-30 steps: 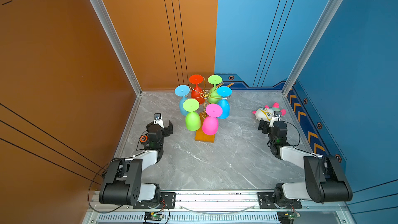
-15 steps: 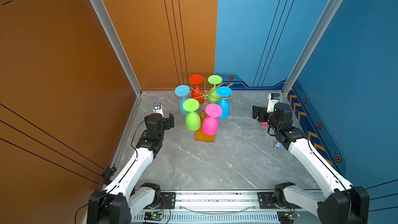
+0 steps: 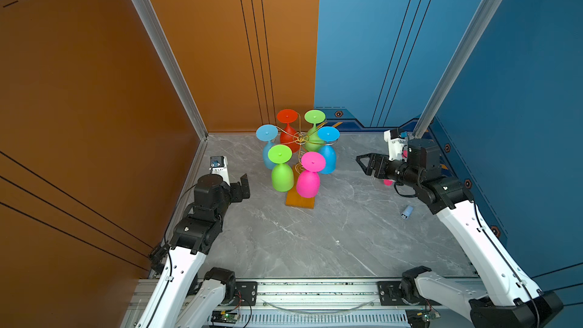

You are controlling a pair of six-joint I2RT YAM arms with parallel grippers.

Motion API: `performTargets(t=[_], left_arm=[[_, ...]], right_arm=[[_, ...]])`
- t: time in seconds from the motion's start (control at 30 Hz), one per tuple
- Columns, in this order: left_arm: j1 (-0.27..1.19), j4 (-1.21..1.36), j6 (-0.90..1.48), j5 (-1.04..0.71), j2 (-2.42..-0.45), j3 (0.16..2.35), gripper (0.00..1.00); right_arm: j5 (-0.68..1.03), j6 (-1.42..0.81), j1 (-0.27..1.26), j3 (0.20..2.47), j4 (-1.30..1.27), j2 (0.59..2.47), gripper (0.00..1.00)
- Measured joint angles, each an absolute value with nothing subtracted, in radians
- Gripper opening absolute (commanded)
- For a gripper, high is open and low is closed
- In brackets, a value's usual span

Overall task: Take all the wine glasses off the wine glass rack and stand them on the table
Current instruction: 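Reach the right gripper toward the magenta glass's foot on the rack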

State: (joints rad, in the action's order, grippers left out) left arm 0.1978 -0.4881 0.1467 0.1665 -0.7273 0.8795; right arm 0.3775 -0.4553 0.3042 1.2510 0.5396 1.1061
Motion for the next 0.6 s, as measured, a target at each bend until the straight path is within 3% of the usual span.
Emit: performTargets(t=[0.3, 0.6], left_arm=[[0.198, -0.555, 0.075, -0.078, -0.675, 0.870, 0.98], [0.198, -0.566, 0.052, -0.151, -0.631, 0.848, 0.98]], right_arm=[[0.555, -0.580, 0.375, 1.259, 0.467, 1.155, 0.73], [0.612, -0.678, 0.476, 1.259, 0.326, 1.226, 0.67]])
